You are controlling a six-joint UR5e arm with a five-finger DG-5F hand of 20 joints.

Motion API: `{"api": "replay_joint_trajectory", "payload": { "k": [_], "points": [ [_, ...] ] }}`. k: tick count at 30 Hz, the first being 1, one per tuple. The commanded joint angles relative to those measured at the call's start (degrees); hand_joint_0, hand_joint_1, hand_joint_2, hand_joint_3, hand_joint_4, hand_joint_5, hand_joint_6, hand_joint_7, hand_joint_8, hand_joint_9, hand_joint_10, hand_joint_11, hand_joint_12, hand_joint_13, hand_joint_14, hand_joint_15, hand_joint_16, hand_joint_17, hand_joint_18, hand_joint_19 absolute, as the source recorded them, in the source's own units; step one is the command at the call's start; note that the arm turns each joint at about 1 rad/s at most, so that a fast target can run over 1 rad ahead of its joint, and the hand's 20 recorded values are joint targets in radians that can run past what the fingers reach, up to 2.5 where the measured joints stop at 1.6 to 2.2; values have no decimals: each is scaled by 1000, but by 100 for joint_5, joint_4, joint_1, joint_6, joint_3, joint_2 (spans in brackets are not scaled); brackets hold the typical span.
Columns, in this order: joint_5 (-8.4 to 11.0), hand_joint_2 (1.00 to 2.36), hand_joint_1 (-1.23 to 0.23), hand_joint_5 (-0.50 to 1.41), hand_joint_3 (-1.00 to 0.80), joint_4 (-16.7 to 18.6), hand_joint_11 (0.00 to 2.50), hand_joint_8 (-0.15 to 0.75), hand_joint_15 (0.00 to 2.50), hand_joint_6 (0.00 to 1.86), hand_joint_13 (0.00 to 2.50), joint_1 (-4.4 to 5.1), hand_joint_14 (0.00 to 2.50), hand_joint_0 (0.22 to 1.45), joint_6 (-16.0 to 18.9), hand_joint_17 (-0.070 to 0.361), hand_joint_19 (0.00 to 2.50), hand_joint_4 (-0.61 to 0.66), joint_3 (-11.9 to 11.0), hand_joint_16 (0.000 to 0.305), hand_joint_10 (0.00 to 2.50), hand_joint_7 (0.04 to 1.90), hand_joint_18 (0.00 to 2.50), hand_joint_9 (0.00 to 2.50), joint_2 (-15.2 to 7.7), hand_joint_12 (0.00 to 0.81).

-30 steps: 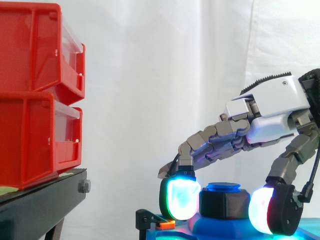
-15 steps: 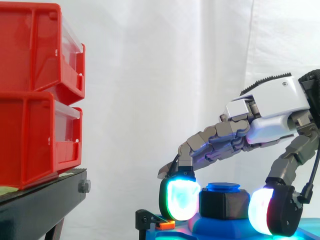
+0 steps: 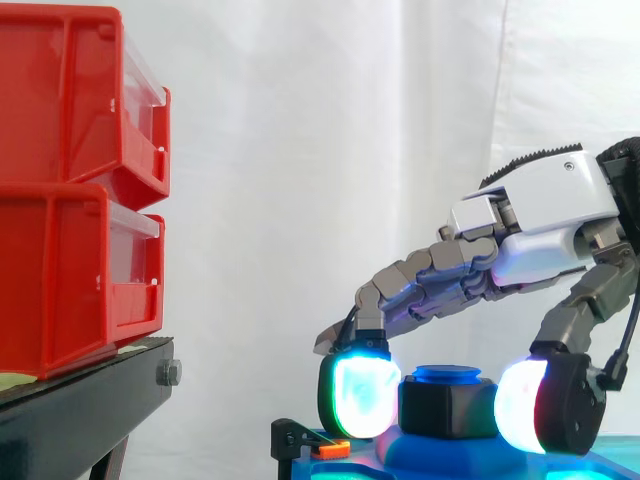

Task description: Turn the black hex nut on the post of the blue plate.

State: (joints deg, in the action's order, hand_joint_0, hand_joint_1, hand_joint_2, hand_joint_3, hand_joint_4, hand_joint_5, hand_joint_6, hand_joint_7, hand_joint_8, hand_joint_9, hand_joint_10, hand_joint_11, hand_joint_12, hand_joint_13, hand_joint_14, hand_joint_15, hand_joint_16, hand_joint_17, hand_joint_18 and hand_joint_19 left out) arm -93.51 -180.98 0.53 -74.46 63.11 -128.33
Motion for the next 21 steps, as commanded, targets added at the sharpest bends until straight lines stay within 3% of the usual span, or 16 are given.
{"api": "replay_joint_trajectory", "payload": {
  "k": [1, 5, 15, 17, 18, 19, 21],
  "points": [
    [0, 1000, -685, -240, -500, 54, 3, 273, 6, 502, 82, 9, 0, 407, 11, 144, 119, 226, 0, 64, 0, 987, 38, 143, 1, 412],
    [17, 1000, -628, -253, -500, 63, 0, 273, 3, 502, 69, 35, 1, 384, 169, 152, 117, 210, -106, 67, 0, 914, 3, 115, 9, 426],
    [123, 1000, -539, -264, -500, -342, 0, 274, 0, 502, 35, 26, 1, 379, 696, 156, 120, 187, -905, 69, 0, 855, 0, 72, 9, 430],
    [123, 1000, -522, -264, -500, -596, 0, 274, 0, 502, 33, 0, 1, 381, 784, 156, 127, 187, -1072, 69, 0, 857, 0, 71, 18, 430],
    [114, 1000, -521, -264, -500, -1080, 0, 274, 0, 502, 33, 0, 1, 380, 837, 156, 127, 189, -1248, 69, 0, 852, 0, 73, 36, 431],
    [114, 1000, -516, -264, -500, -1080, 0, 274, 0, 502, 32, 0, 1, 382, 837, 155, 126, 188, -1248, 69, 0, 851, 0, 71, 36, 430],
    [97, 1000, -510, -264, -500, -1493, 0, 275, 0, 502, 32, 0, 0, 383, 828, 155, 127, 189, -1424, 69, 0, 856, 0, 73, 45, 430]
  ]
}}
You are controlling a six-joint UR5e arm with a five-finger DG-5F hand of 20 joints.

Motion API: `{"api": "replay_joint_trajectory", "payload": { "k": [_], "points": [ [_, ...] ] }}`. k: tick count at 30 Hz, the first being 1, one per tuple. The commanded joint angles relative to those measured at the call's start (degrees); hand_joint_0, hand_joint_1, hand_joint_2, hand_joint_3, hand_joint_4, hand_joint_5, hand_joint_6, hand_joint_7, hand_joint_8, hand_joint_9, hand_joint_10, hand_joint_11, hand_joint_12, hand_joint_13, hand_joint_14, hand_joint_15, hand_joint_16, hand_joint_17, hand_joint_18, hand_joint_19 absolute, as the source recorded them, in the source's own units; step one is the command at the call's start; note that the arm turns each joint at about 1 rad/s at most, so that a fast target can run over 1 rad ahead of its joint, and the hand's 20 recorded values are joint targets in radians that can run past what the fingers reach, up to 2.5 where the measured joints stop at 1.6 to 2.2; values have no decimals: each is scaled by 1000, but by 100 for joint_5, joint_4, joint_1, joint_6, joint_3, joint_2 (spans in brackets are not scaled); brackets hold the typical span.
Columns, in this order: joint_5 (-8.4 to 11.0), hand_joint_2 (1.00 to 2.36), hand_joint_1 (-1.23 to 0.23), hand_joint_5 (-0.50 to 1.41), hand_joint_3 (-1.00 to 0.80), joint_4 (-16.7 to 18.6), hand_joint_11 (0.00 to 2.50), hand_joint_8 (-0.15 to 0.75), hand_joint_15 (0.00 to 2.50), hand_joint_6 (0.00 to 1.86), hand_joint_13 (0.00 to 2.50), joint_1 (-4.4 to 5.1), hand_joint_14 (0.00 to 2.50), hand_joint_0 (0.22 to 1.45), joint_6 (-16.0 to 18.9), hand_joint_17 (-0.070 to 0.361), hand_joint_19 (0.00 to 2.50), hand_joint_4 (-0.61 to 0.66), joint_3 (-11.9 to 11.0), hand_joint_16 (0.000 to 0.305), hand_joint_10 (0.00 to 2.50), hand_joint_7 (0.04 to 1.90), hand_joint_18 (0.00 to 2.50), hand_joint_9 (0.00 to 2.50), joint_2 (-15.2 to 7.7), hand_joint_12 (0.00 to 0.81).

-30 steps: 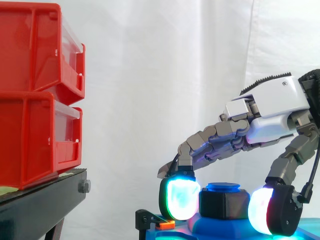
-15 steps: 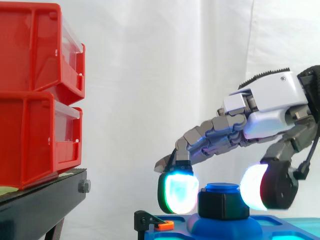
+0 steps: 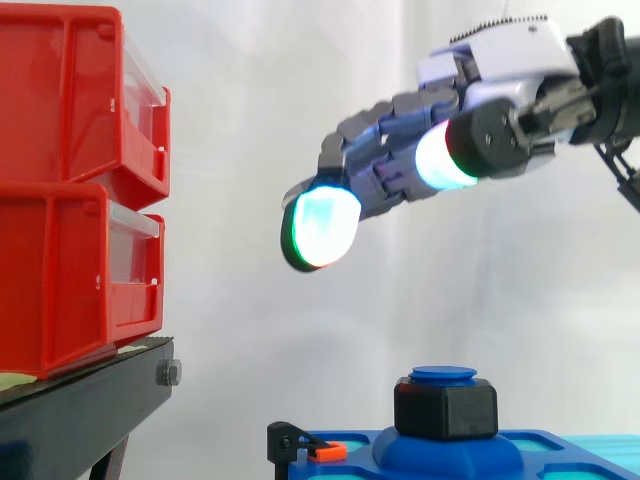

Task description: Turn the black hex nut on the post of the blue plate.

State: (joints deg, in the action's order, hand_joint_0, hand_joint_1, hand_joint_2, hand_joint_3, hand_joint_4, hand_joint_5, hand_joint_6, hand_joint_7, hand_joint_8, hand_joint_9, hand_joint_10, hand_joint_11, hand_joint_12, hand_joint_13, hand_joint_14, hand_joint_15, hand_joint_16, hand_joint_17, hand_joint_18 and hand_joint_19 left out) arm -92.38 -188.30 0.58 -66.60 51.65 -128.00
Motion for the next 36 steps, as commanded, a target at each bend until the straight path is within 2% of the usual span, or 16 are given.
{"api": "replay_joint_trajectory", "payload": {
  "k": [1, 3, 4, 5, 6, 8, 9, 11, 12, 14, 16, 19, 21, 29, 32, 36],
  "points": [
    [18, 1000, -503, -263, -500, -1376, 0, 274, 0, 502, 31, -14, 0, 386, 42, 154, 126, 188, -375, 69, 0, 855, 0, 71, 126, 429],
    [36, 1000, -500, -263, -500, -1552, 0, 272, 0, 502, 28, -40, 1, 393, 51, 153, 123, 185, -270, 68, 0, 855, 0, 73, 214, 426],
    [53, 1000, -501, -263, -500, -1552, 0, 272, 0, 502, 29, -40, 0, 393, 51, 153, 123, 185, -226, 68, 0, 854, 0, 73, 250, 426],
    [62, 1000, -500, -263, -500, -1534, 0, 271, 0, 502, 29, -49, 0, 394, 60, 153, 128, 184, -59, 68, 0, 853, 0, 73, 381, 425],
    [62, 1000, -500, -263, -500, -1534, 0, 271, 0, 502, 27, -49, 0, 398, 60, 152, 129, 183, -59, 68, 0, 854, 0, 76, 381, 424],
    [62, 1000, -496, -264, -500, -1288, 0, 271, 0, 502, 24, -49, 1, 403, 113, 151, 130, 181, 337, 67, 0, 853, 0, 78, 636, 422],
    [62, 1000, -494, -264, -500, -840, 0, 269, 0, 502, 23, -32, 0, 407, 236, 150, 123, 179, 741, 66, 0, 849, 0, 78, 917, 420],
    [71, 1000, -488, -263, -500, -559, 0, 269, 0, 502, 21, -23, 0, 408, 350, 149, 130, 180, 1031, 66, 0, 850, 0, 78, 1084, 423],
    [79, 1000, -482, -260, -500, -277, 0, 268, 0, 502, 12, -14, 1, 410, 491, 149, 132, 184, 1304, 66, 0, 846, 0, 79, 1251, 421],
    [150, 1000, -474, -248, -500, 57, 0, 268, 0, 502, 2, 4, 1, 413, 701, 149, 126, 192, 1655, 66, 0, 835, 0, 79, 1480, 419],
    [290, 1000, -463, -228, -500, 303, 0, 260, 0, 502, 0, 30, 0, 415, 895, 150, 97, 199, 2007, 67, 0, 749, 0, 80, 1726, 409],
    [493, 1000, -461, -219, -500, 461, 0, 222, 0, 502, 0, 47, 0, 414, 1132, 149, 50, 172, 2455, 66, 0, 700, 0, 45, 2034, 391],
    [545, 1000, -451, -218, -500, 549, 0, 214, 0, 502, 0, 56, 0, 413, 1369, 148, 38, 168, 2745, 66, 0, 692, 0, 32, 2227, 389],
    [651, 1000, -429, -222, -500, 672, 0, 201, 0, 501, 0, 56, 0, 406, 2081, 152, 18, 159, 3378, 67, 0, 666, 0, 15, 2631, 380],
    [730, 1000, -426, -224, -500, 716, 0, 199, 0, 501, 0, 56, 0, 408, 2275, 151, 20, 152, 3519, 67, 0, 657, 0, 11, 2763, 378],
    [721, 1000, -426, -234, -500, 707, 0, 192, 0, 501, 0, 56, 0, 411, 2363, 150, 18, 134, 3519, 67, 0, 644, 0, 0, 2807, 373]
  ]
}}
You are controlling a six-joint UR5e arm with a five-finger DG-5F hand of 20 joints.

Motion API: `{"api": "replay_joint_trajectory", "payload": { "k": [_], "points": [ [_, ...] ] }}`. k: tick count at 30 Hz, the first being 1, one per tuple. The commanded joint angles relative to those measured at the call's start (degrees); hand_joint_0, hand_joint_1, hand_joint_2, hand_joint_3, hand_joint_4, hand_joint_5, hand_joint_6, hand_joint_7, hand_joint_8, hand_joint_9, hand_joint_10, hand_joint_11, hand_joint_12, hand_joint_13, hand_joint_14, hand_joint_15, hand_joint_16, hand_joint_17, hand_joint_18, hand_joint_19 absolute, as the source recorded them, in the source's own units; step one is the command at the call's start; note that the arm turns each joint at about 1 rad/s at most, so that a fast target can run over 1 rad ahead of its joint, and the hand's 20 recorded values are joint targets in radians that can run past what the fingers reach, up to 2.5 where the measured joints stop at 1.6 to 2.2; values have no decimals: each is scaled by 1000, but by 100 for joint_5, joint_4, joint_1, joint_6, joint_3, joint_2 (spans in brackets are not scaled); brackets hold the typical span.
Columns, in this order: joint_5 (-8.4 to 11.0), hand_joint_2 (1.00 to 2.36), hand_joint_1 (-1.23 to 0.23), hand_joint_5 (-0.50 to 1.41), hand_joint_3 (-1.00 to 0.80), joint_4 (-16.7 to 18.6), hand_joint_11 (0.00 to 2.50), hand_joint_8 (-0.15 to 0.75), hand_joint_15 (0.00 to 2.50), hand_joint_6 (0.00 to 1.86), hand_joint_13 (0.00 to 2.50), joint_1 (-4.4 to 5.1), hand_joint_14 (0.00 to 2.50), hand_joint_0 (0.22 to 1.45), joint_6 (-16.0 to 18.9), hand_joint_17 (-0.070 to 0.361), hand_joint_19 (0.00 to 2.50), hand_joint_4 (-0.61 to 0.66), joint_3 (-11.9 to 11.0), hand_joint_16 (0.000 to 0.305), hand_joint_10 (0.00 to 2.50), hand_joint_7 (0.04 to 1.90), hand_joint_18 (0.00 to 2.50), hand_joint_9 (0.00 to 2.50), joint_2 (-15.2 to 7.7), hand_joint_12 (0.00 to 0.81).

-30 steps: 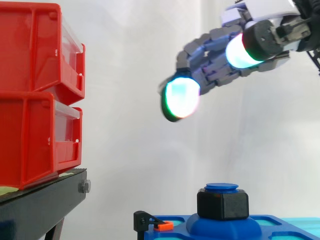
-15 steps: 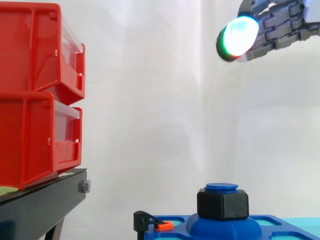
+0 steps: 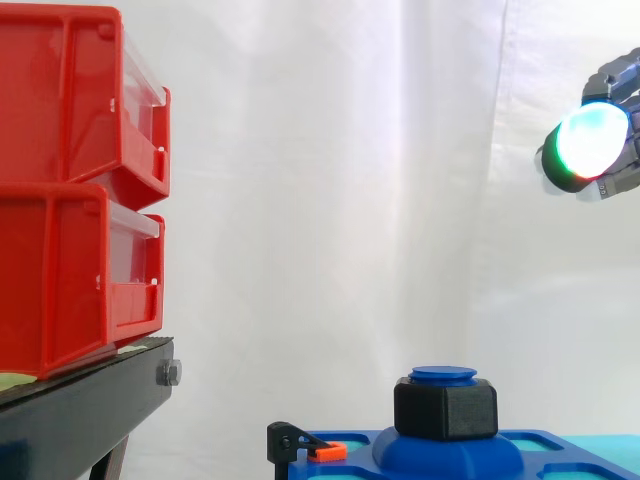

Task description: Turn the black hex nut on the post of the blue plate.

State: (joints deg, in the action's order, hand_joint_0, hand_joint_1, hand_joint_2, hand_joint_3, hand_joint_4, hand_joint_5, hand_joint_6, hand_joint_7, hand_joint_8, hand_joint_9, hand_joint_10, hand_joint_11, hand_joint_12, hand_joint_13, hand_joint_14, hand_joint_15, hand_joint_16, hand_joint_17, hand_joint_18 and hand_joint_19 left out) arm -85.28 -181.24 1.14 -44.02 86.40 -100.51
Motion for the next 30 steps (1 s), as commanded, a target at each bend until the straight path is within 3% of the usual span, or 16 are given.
{"api": "replay_joint_trajectory", "payload": {
  "k": [1, 5, 8, 19, 30],
  "points": [
    [20, 1000, -426, -237, -500, 1, 0, 189, 0, 501, 0, 0, 0, 412, 148, 149, 20, 127, 43, 66, 0, 643, 0, 0, 75, 372],
    [196, 1000, -428, -243, -500, -69, 0, 178, 0, 501, 0, 0, 0, 414, 447, 148, 22, 114, 43, 66, 0, 634, 0, 0, 75, 367],
    [205, 1000, -432, -248, -500, -210, 0, 175, 0, 501, 0, 0, 0, 414, 377, 145, 29, 109, 43, 64, 0, 638, 0, 0, 75, 367],
    [196, 1000, -454, -252, -500, -219, 0, 141, 0, 501, 0, 0, 0, 409, 280, 136, 32, 20, 43, 60, 0, 604, 0, 0, 67, 352],
    [196, 1000, -452, -252, -500, -210, 0, 135, 0, 501, 0, 0, 0, 399, 271, 137, 28, 36, 43, 61, 0, 568, 0, 0, 75, 348]
  ]
}}
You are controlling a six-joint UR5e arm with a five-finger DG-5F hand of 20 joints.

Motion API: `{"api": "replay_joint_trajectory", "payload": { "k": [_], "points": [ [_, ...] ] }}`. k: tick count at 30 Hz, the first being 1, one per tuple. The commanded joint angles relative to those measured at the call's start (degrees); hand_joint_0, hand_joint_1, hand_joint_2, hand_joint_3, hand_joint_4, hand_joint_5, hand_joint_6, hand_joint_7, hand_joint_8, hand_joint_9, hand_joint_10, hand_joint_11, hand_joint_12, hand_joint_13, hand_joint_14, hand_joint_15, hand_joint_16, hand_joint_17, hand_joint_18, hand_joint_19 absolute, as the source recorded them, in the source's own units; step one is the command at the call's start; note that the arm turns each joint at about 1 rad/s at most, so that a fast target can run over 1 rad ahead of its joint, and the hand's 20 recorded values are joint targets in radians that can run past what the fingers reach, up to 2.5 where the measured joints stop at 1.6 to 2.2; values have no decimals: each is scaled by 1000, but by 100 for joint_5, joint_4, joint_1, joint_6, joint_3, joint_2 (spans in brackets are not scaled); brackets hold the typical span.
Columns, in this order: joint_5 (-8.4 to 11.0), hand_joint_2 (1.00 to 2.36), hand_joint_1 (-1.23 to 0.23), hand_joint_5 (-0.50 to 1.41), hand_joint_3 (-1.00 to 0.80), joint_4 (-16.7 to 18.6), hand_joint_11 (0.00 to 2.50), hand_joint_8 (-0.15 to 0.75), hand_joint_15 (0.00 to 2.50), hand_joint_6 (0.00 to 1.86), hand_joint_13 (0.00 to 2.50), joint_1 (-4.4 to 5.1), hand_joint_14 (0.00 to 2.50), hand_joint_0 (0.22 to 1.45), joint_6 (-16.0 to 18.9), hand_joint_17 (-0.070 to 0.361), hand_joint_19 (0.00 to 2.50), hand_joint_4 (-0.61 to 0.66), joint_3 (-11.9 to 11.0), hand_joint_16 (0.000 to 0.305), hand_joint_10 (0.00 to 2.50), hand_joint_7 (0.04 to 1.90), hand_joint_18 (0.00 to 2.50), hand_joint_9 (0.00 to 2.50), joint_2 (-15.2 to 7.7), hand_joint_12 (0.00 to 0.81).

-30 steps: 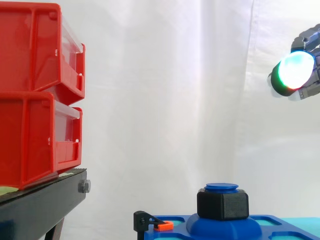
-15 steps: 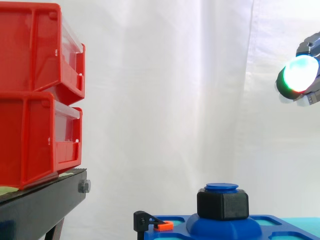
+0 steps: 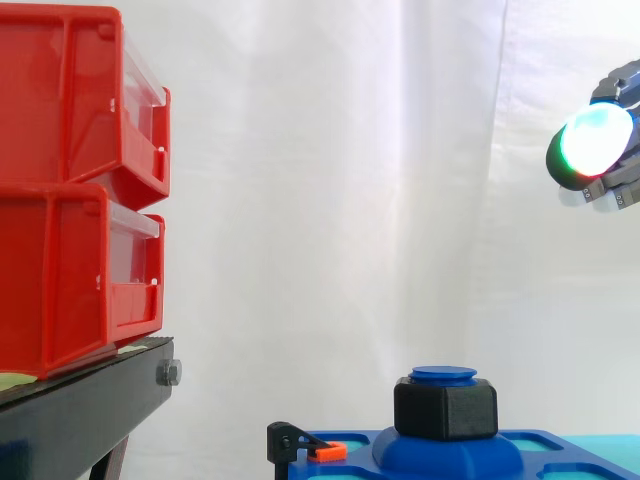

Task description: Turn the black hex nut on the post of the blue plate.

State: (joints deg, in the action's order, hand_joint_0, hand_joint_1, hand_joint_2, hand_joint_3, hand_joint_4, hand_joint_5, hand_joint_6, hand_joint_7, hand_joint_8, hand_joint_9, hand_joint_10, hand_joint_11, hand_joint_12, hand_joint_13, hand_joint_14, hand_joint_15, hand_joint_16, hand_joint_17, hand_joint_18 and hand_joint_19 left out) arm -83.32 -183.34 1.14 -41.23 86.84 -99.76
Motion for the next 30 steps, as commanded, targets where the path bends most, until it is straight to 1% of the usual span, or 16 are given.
{"api": "replay_joint_trajectory", "payload": {
  "k": [1, 3, 5, 7, 9, 12, 14, 16, 19, 22, 25, 27, 30],
  "points": [
    [0, 1000, -451, -252, -500, 0, 0, 135, 0, 501, 0, 0, 0, 398, 1, 138, 29, 38, 8, 61, 0, 581, 0, 0, 1, 348],
    [0, 1000, -447, -251, -500, -8, 0, 135, 0, 501, 0, 0, 0, 399, 1, 136, 15, 43, -1, 61, 0, 589, 0, 0, -8, 348],
    [0, 1000, -445, -247, -500, 0, 0, 137, 0, 500, 0, 0, 0, 395, 1, 136, 21, 44, -1, 60, 0, 543, 0, 0, 1, 346],
    [0, 1000, -441, -247, -500, 0, 0, 138, 0, 500, 0, 0, 0, 394, 1, 135, 23, 41, -1, 60, 0, 541, 0, 0, 1, 347],
    [0, 1000, -438, -246, -500, 0, 0, 139, 0, 501, 0, 0, 0, 393, 1, 135, 20, 65, -1, 60, 0, 579, 0, 0, 1, 350],
    [0, 1000, -436, -248, -500, 0, 0, 137, 0, 500, 0, 0, 0, 401, 1, 133, 27, 78, -1, 59, 0, 552, 0, 0, 1, 347],
    [0, 1000, -439, -247, -500, 0, 0, 138, 0, 501, 0, 0, 0, 404, 1, 132, 19, 86, -1, 59, 0, 574, 0, 0, 1, 345],
    [0, 1000, -422, -248, -500, 0, 0, 140, 0, 501, 0, 0, 0, 409, 1, 131, 24, 88, -1, 58, 0, 662, 0, 0, 1, 344],
    [0, 1000, -423, -251, -500, 0, 0, 138, 0, 501, 0, 0, 0, 422, 1, 130, 30, 89, -1, 58, 0, 639, 0, 0, 1, 341],
    [0, 1000, -421, -257, -500, 0, 0, 138, 0, 502, 0, 0, 0, 424, 1, 128, 33, 88, -1, 57, 0, 683, 0, 0, 1, 340],
    [0, 1000, -425, -257, -500, 0, 0, 141, 0, 501, 0, 0, 0, 425, 1, 128, 32, 95, -1, 57, 0, 656, 0, 0, 1, 340],
    [0, 1000, -426, -261, -500, 0, 0, 137, 0, 502, 0, 0, 0, 426, 1, 127, 29, 102, -1, 57, 0, 699, 0, 0, 1, 340],
    [0, 1000, -434, -259, -500, 0, 0, 141, 0, 501, 0, 0, 0, 430, 1, 127, 25, 110, -1, 57, 0, 649, 0, 0, 1, 339]
  ]
}}
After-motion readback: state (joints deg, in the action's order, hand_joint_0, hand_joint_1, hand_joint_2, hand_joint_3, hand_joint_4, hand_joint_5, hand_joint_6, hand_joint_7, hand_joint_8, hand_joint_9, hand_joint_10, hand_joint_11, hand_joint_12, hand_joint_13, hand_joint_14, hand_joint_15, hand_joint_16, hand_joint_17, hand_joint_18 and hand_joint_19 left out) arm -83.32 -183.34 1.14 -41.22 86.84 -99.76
